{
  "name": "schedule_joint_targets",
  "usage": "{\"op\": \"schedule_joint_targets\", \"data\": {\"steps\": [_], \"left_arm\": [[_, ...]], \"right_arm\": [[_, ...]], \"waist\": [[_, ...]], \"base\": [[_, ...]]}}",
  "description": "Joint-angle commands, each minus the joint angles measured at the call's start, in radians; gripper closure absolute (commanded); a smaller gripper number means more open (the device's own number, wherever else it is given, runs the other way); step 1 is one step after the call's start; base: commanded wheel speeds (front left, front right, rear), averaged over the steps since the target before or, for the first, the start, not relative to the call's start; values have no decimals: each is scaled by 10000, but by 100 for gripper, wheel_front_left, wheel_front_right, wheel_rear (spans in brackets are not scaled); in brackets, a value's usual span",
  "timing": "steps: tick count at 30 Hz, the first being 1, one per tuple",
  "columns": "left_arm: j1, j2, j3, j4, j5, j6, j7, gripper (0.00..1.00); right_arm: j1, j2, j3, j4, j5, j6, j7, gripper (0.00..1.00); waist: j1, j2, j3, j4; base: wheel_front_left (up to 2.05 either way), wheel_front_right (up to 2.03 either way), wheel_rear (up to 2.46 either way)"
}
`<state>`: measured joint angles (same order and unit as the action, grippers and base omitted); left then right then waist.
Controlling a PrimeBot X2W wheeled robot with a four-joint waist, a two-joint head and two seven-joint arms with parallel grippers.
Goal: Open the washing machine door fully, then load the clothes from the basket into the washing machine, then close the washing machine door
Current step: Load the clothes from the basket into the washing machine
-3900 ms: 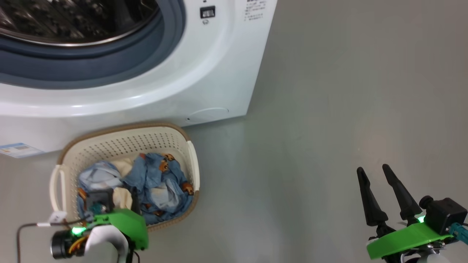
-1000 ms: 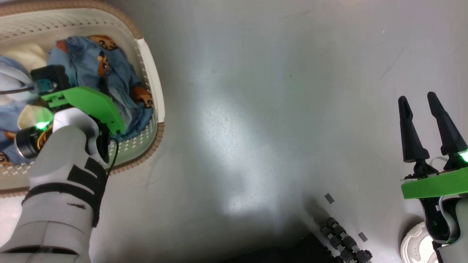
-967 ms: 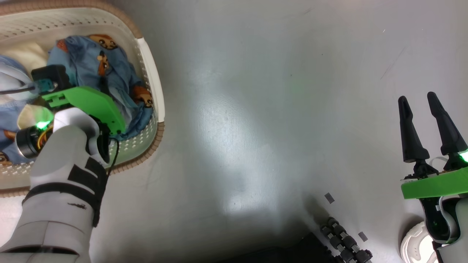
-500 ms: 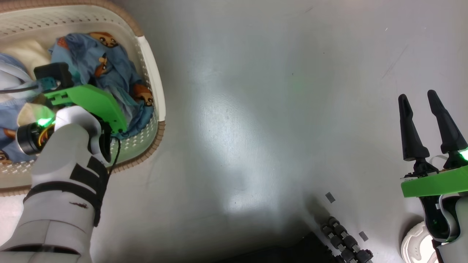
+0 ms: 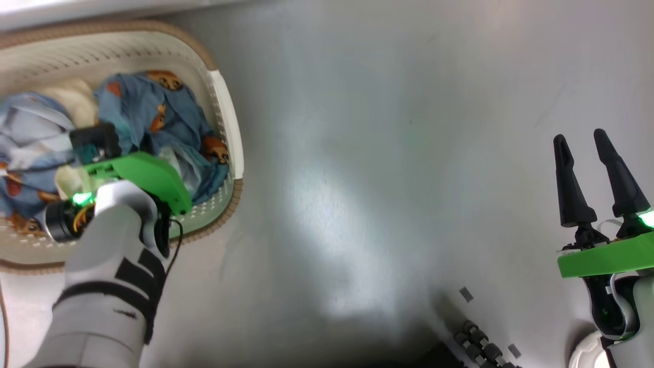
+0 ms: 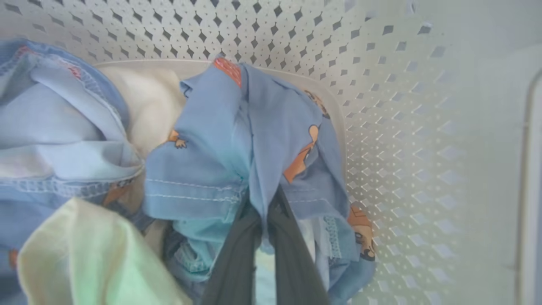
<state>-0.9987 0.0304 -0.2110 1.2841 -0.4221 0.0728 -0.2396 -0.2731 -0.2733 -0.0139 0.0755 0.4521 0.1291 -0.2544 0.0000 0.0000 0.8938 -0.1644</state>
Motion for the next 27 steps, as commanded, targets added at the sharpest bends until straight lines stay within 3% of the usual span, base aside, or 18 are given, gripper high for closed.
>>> {"op": "schedule_joint_targets", "data": {"steps": [1, 6, 22, 27], "left_arm": [[562, 220, 91, -143, -121, -24, -138, 100], [1340, 203, -58, -1160, -219, -39, -214, 100], [5932, 199, -248, -6572, -452, 751, -221, 100], [6881, 199, -175, -7510, -282, 902, -221, 100]], "right_arm": [[395, -95, 169, -141, 74, 16, -74, 0], [551, -81, 245, -81, 7, 16, -74, 0], [1685, 356, 379, 118, -482, 16, -74, 0], [2056, 488, 474, 154, -606, 16, -74, 0]], "waist": [[0, 0, -403, 138], [0, 0, -1146, 347], [0, 0, -4549, 697], [0, 0, -5351, 740]], "base": [[0, 0, 0], [0, 0, 0], [0, 0, 0], [0, 0, 0]]}}
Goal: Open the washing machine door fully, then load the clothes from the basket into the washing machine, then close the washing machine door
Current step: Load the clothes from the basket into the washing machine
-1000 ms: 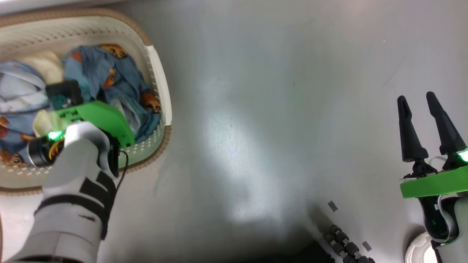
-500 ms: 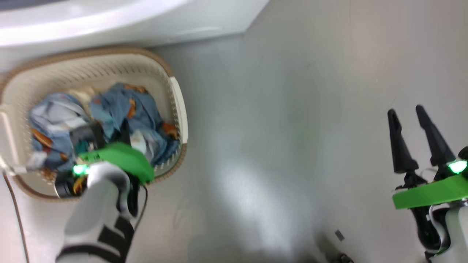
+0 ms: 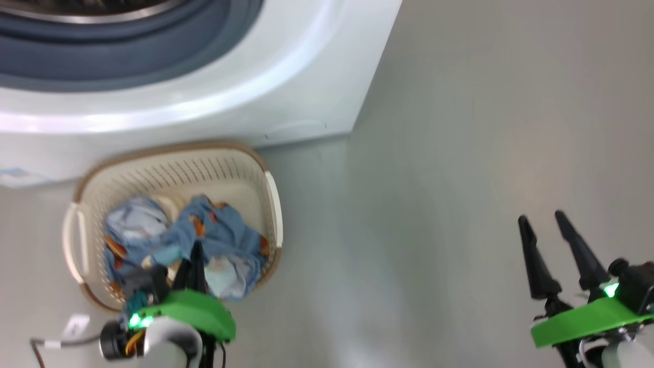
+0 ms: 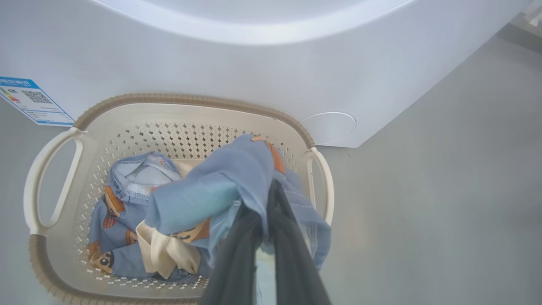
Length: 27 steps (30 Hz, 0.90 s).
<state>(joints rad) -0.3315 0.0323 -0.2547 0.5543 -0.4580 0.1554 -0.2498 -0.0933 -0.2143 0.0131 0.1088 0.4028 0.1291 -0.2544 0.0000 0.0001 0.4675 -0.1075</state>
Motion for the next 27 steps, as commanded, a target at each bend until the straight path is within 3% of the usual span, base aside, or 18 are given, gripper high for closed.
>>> {"op": "schedule_joint_targets", "data": {"steps": [1, 11, 27], "left_arm": [[420, 180, 293, -420, 127, 94, -119, 100], [2066, 180, 533, -2222, 708, 266, -120, 100], [3250, 179, 755, -4187, 1980, 555, -120, 100]], "right_arm": [[339, -68, 227, -174, -151, 16, -74, 0], [998, 97, 234, -159, -474, 16, -74, 0], [1498, 194, -64, -359, -1007, 16, -74, 0]], "waist": [[0, -1, -1273, 183], [0, -1, -2563, 357], [0, -1, -3601, 509]], "base": [[0, 0, 0], [0, 0, 0], [0, 0, 0]]}}
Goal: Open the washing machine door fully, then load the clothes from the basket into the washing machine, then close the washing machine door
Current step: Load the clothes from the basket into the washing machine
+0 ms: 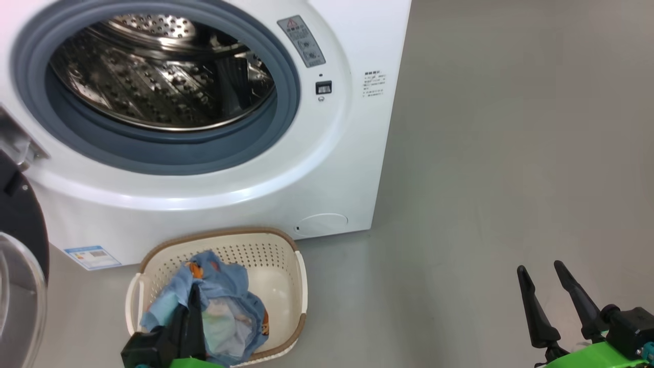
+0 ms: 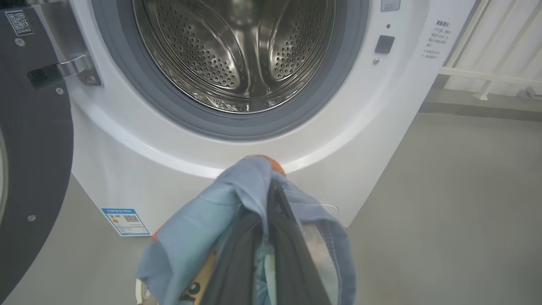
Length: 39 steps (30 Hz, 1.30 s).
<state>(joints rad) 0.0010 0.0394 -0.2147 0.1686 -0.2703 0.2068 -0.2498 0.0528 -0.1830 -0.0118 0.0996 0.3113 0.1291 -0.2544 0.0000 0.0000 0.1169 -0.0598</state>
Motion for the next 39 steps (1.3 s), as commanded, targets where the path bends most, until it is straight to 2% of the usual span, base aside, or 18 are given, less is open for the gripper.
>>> {"op": "schedule_joint_targets", "data": {"steps": [1, 13, 30, 39], "left_arm": [[-30, 109, 363, -444, 152, 49, -120, 100], [571, 108, 515, -1279, 809, -9, -120, 100], [1251, 108, 612, -1820, 913, -64, -120, 100], [1008, 108, 882, -1918, 833, -126, -120, 100]], "right_arm": [[55, -117, 195, -283, -121, 16, -74, 0], [335, 87, 88, -280, -705, 16, -74, 0], [734, 240, -59, -176, -915, 16, -74, 0], [725, 343, 28, -252, -866, 16, -74, 0]], "waist": [[0, 0, -134, 34], [0, 0, -508, -57], [0, 0, -995, -54], [0, 0, -781, -183]], "base": [[0, 0, 0], [0, 0, 0], [0, 0, 0], [0, 0, 0]]}}
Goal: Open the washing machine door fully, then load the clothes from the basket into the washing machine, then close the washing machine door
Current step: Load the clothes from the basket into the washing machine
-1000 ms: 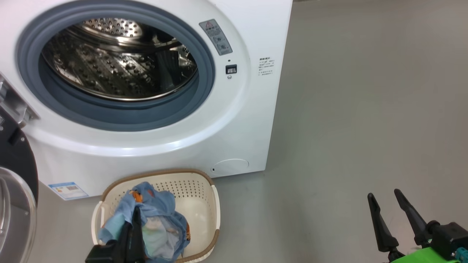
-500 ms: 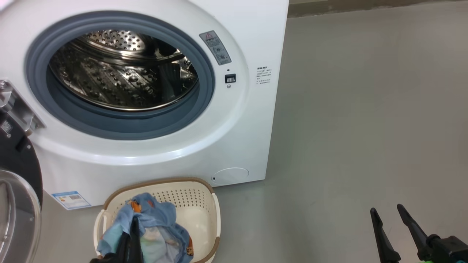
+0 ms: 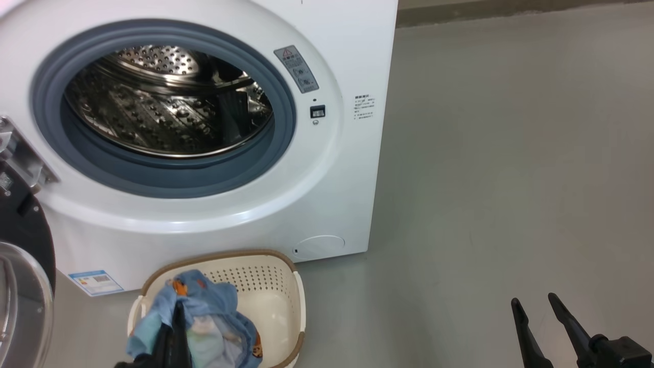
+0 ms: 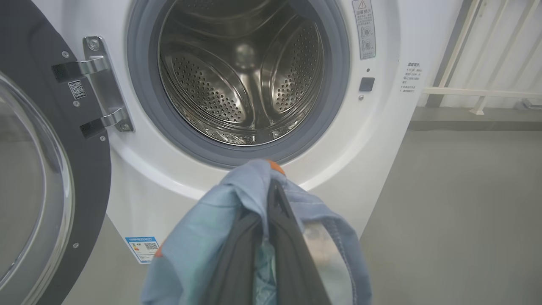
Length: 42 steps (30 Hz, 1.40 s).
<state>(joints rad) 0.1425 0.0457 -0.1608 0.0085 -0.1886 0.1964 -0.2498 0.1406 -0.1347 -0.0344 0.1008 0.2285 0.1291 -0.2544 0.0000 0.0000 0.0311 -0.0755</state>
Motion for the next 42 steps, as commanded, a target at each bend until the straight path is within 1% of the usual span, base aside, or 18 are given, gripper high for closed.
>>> {"op": "schedule_joint_targets", "data": {"steps": [1, 8, 16, 19, 25, 28, 32, 36, 42], "left_arm": [[-528, 45, 372, -314, 8, -25, -120, 100], [-1658, 45, 632, 135, 87, -98, -120, 100], [-3377, 55, 1173, 1170, 306, -161, -120, 100], [-4134, 164, 1474, 1693, 376, -218, -120, 100], [-5828, 584, 2112, 2922, 510, -151, -120, 100], [-6710, 822, 2265, 3620, 674, -82, -120, 100], [-7835, 1271, 2554, 4704, 754, -43, -120, 100], [-8756, 1639, 2765, 5688, 858, 130, -120, 100], [-10187, 2280, 2706, 6868, 1158, 141, -120, 100]], "right_arm": [[-182, -134, 269, -269, -18, 16, -74, 0], [-493, -68, 391, -269, 131, 16, -74, 0], [-904, 59, 632, -195, 336, 16, -74, 0], [-1046, 97, 698, -164, 414, 16, -74, 0], [-1381, 130, 883, -55, 615, 16, -74, 0], [-1579, 134, 998, -2, 728, 16, -74, 0], [-1830, 147, 1181, 80, 870, 16, -74, 0], [-2035, 127, 1462, 136, 1014, 16, -74, 0], [-2343, 5, 1820, 237, 1247, 16, -74, 0]], "waist": [[0, 0, 146, -51], [0, 0, 644, -330], [0, 0, 1229, -1026], [0, 0, 1504, -1323], [0, 0, 2176, -1931], [0, 0, 2524, -2182], [0, 0, 2970, -2505], [0, 0, 3489, -2802], [0, 0, 4437, -3146]], "base": [[0, 0, 0], [0, 0, 0], [0, 0, 0], [0, 0, 0], [0, 0, 0], [0, 0, 0], [0, 0, 0], [0, 0, 0], [0, 0, 0]]}}
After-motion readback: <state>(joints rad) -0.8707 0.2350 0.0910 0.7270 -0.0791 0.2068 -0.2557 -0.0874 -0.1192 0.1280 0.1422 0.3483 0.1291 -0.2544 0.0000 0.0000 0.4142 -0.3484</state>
